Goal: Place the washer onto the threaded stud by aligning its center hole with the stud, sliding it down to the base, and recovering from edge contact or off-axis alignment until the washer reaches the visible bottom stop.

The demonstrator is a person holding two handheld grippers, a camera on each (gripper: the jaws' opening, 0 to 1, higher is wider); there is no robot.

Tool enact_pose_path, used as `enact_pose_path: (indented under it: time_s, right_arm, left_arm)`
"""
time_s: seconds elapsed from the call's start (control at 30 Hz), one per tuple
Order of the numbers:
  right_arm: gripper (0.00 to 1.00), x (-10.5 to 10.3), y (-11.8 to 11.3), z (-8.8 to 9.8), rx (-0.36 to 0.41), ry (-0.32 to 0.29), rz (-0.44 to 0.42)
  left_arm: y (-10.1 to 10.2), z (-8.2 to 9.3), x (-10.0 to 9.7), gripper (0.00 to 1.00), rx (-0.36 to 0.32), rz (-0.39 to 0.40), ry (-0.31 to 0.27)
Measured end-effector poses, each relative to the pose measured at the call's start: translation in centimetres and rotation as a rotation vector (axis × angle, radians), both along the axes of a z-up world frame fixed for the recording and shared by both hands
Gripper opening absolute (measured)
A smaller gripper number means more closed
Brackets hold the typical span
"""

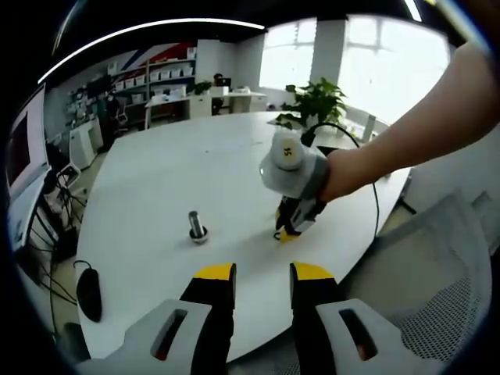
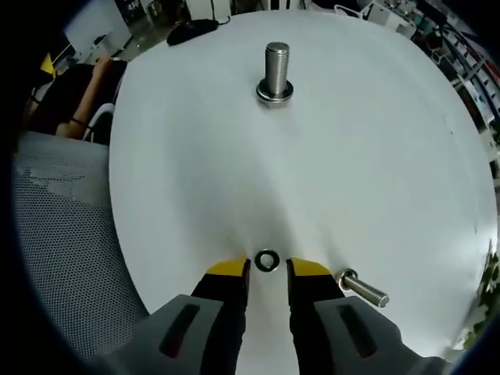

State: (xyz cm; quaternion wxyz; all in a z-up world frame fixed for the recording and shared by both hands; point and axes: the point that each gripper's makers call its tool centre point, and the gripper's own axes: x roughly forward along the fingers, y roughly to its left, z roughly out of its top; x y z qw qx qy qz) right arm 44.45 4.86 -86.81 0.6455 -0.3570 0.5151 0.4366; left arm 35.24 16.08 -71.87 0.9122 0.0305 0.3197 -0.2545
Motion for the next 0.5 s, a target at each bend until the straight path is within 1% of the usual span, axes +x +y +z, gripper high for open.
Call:
enact_pose_path:
  time_s: [0.07,0.13,0.17,0.23,0.3,0.4,0.5]
  right_arm:
    - [0.20,-0.17,0.13,-0.01,-0.017,0.000,0.002]
    - [0.16,-0.50,0.24,-0.03,-0.025,-0.002,0.016]
    - [0.15,-0.57,0.48,-0.02,-0.027,-0.021,0.047]
    - [0.15,-0.75,0.44,0.08,-0.042,-0.040,0.064]
    - [0.15,-0.59,0.32,0.07,-0.036,-0.038,0.053]
    - [0.15,-0.35,0.20,0.09,-0.016,-0.020,0.032]
    - [0.14,-0.35,0.25,-0.01,-0.018,-0.012,0.025]
  left_arm:
    - [-0.01,0.02,0.02,0.25,0.001,0.000,-0.002]
    - [-0.02,0.01,-0.02,0.25,0.003,-0.001,0.000]
    - [-0.02,0.00,-0.03,0.25,0.003,-0.001,0.000]
    - [-0.02,-0.01,-0.03,0.25,0.004,-0.001,0.000]
    - [0.02,-0.04,-0.02,0.25,0.004,0.001,0.000]
    - [0.05,-0.08,-0.05,0.25,0.006,0.001,0.001]
    - [0.05,-0.06,-0.06,0.25,0.008,0.001,0.000]
